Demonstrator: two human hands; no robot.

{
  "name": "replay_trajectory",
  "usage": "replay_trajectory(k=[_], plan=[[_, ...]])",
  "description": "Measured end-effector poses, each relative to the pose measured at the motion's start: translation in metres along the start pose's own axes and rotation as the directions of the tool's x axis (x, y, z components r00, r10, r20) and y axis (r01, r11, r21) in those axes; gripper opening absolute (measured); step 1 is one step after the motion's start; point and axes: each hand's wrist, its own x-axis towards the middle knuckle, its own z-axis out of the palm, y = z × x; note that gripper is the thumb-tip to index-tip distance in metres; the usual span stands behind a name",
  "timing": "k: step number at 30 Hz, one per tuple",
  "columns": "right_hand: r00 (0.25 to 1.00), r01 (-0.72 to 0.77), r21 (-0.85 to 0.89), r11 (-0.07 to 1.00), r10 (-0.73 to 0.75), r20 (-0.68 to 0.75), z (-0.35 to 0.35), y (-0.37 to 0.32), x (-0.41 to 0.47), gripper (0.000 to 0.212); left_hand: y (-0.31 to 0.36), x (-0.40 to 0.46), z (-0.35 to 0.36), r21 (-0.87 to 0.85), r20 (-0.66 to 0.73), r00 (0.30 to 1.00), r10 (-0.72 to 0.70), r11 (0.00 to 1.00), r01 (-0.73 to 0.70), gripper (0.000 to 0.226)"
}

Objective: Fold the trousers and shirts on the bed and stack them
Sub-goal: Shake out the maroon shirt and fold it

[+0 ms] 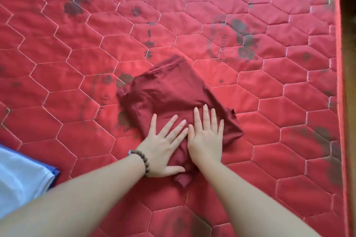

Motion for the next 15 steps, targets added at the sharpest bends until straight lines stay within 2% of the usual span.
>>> replay_trajectory(k=[2,4,6,7,8,10,12,13,15], plan=[[0.998,-0.035,-0.014,0.999,0.035,0.042,0.0,-0.013,-0.012,0.058,-0.016,-0.01,-0.007,0.05,0.046,0.997,0.057,0.997,-0.06,0.099],[0.994,-0.008,-0.046,0.999,0.013,0.105,-0.009,-0.014,-0.013,0.061,-0.015,-0.016,-0.017,0.036,0.028,1.0,0.011,0.999,-0.012,0.093],[0.988,0.123,-0.055,0.991,-0.116,0.105,-0.027,0.001,-0.012,0.064,0.005,-0.024,-0.024,-0.038,-0.04,0.997,-0.072,0.997,0.07,0.09],[0.967,0.246,-0.048,0.968,-0.242,0.079,-0.037,0.012,-0.013,0.065,0.018,-0.028,-0.022,-0.079,-0.089,0.992,-0.09,0.993,0.083,0.088],[0.918,0.394,-0.049,0.918,-0.39,0.072,-0.045,0.025,-0.015,0.066,0.034,-0.033,-0.018,-0.119,-0.124,0.988,-0.094,0.99,0.079,0.087],[0.756,0.649,-0.077,0.757,-0.63,0.176,-0.056,0.055,-0.02,0.075,0.063,-0.045,-0.009,-0.166,-0.111,0.989,-0.095,0.983,0.076,0.089],[0.62,0.776,-0.14,0.616,-0.702,0.35,-0.057,0.079,-0.022,0.088,0.08,-0.049,0.001,-0.17,-0.058,0.987,-0.148,0.976,0.136,0.09],[0.588,0.801,-0.169,0.575,-0.7,0.405,-0.056,0.086,-0.02,0.093,0.086,-0.047,0.003,-0.164,-0.016,0.982,-0.189,0.969,0.184,0.089],[0.599,0.794,-0.214,0.569,-0.672,0.435,-0.05,0.087,-0.011,0.094,0.091,-0.039,0.003,-0.146,0.037,0.957,-0.286,0.946,0.289,0.085]])
